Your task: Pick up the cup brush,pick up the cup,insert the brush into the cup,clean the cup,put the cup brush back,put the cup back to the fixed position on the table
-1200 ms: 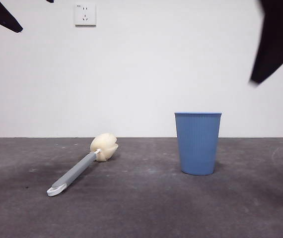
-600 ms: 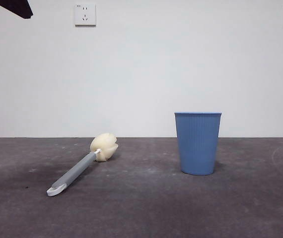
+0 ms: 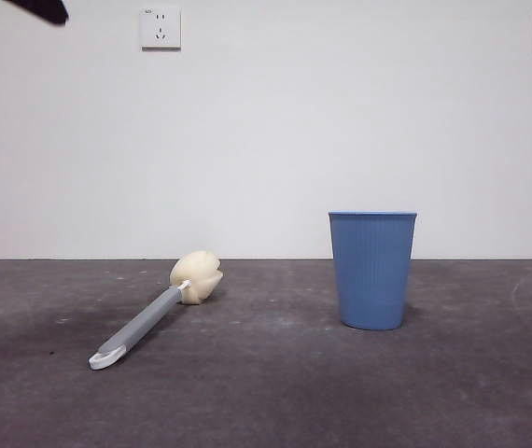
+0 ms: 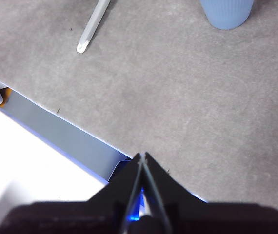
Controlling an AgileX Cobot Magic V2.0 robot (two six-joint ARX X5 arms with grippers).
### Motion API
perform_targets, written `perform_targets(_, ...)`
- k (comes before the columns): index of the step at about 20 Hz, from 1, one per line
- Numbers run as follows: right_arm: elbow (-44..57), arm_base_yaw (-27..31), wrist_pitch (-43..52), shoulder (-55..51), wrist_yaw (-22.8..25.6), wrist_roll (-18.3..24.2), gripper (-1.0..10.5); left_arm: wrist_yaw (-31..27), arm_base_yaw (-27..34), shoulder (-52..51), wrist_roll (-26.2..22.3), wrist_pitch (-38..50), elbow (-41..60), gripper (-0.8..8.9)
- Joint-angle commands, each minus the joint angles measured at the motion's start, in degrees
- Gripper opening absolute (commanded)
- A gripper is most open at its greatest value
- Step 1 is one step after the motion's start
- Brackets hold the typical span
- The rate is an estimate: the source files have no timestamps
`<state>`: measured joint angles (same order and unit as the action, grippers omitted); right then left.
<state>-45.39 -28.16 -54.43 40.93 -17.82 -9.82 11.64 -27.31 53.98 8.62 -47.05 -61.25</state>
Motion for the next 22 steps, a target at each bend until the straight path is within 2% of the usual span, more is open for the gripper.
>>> perform_targets(1, -0.17, -0.04, 0.13, -0.11, 0.15, -0.39, 0.0, -3.61, 5.01, -5.84, -7.04, 15.61, 1.53, -0.04)
perform_targets(4, -0.17, -0.04, 0.13, -0.11, 0.15, -0.39, 0.0, -0.68, 12.98, -14.62, -7.85, 36.09, 9.25, -0.04)
perform_targets(7, -0.17, -0.04, 0.13, -0.11, 0.15, -0.39, 0.0, -3.91, 19.87, -24.46, -10.29, 46.01, 21.07, -0.04)
perform_targets(10, -0.17, -0.04, 0.13, -0.11, 0.15, -0.39, 0.0, -9.11, 24.61, -33.29, -10.34, 47.54, 33.57, -0.04)
perform_targets(14, -0.15, -0.04, 0.13, -0.11, 0.15, -0.39, 0.0, -10.03, 27.76, -42.73, -10.14, 47.60, 47.34, -0.04)
perform_targets(20, -0.15, -0.04, 0.13, -0.11, 0.15, -0.39, 0.0, -10.08, 28.11, -49.03, -10.08, 48.30, 58.40, -0.04)
perform_targets(22, -0.17, -0.04, 0.13, -0.11, 0.15, -0.39, 0.0, -10.12, 28.11, -50.45, -8.63, 48.13, 60.74, -0.04)
